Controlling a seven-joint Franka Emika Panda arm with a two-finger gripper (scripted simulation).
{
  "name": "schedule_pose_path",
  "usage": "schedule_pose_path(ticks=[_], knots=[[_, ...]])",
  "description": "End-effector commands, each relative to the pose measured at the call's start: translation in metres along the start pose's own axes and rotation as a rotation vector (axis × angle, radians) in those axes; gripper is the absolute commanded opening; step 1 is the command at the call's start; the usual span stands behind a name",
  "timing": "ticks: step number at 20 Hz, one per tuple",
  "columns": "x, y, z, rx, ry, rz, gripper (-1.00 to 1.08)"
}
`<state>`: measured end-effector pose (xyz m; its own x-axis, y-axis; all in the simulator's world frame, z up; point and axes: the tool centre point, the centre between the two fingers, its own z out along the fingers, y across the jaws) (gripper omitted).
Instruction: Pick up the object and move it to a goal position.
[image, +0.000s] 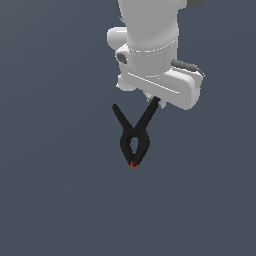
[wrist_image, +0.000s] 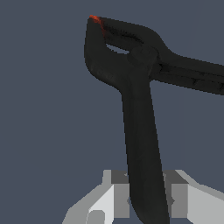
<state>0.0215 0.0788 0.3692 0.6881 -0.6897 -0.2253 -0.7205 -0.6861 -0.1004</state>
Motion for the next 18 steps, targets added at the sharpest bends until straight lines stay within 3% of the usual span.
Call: schedule_pose_path(ticks=[1,18], knots=[[0.000,0.000,0.000,0.000,0.000,0.000,-1.00],[0.000,0.004,-0.060,0.000,0.000,0.000,-1.00]])
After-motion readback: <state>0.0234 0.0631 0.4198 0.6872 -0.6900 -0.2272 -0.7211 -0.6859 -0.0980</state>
